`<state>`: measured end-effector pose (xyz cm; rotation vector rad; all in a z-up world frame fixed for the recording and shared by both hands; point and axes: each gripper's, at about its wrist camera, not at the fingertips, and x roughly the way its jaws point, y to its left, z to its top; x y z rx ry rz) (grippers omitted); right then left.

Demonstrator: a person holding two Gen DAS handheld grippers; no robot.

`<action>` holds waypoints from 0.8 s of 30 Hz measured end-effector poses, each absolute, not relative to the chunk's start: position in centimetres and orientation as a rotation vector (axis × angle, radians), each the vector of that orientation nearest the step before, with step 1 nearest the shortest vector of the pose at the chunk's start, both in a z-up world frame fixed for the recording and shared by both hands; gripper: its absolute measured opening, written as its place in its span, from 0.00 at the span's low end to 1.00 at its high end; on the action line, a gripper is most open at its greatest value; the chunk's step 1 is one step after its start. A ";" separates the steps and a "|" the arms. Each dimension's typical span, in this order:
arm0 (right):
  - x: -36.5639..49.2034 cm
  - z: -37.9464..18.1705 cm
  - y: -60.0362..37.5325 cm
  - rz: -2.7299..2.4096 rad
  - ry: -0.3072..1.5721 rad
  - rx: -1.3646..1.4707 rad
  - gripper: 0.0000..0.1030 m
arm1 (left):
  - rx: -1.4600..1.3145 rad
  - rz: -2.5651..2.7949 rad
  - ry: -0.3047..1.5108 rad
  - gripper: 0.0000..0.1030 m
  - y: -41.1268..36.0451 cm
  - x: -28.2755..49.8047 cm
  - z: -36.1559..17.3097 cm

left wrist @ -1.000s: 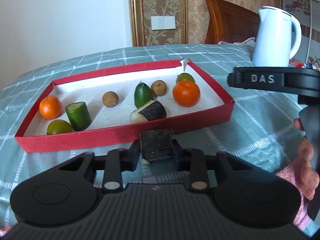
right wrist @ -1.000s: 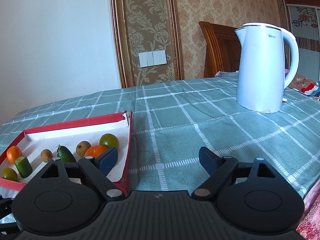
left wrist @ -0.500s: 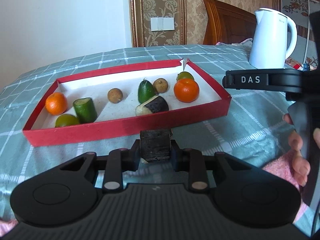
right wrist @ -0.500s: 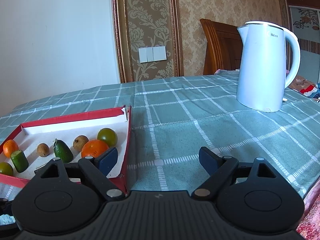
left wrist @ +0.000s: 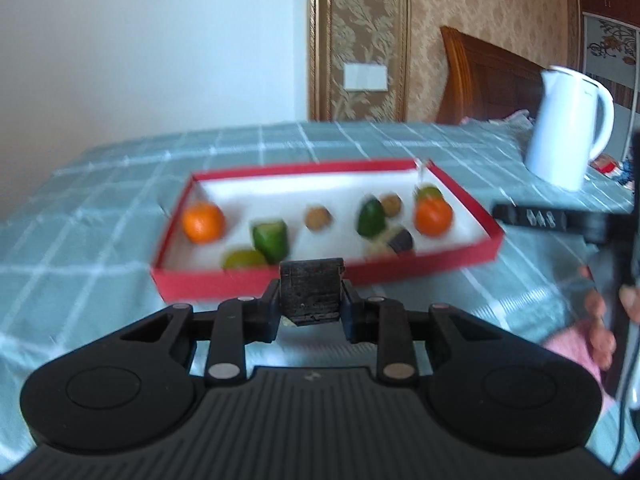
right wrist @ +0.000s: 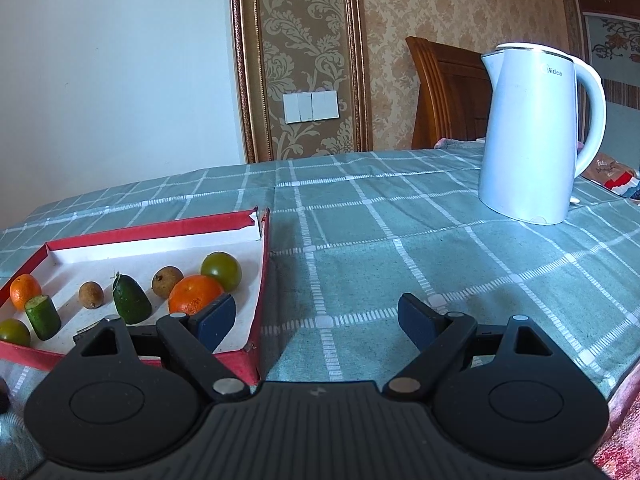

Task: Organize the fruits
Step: 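Carry the black block into the tray and open the left gripper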

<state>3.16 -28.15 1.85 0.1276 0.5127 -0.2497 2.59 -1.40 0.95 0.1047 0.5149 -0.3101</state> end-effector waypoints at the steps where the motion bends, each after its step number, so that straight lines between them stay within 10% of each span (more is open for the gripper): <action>1: 3.2 1.8 -28.1 -0.247 0.514 0.128 0.86 | 0.105 -0.300 0.506 0.26 -1.2 3.3 1.5; 24: 3.2 1.7 -26.5 -0.195 0.534 0.069 0.86 | 0.081 -0.198 0.590 0.26 -2.2 17.6 -0.6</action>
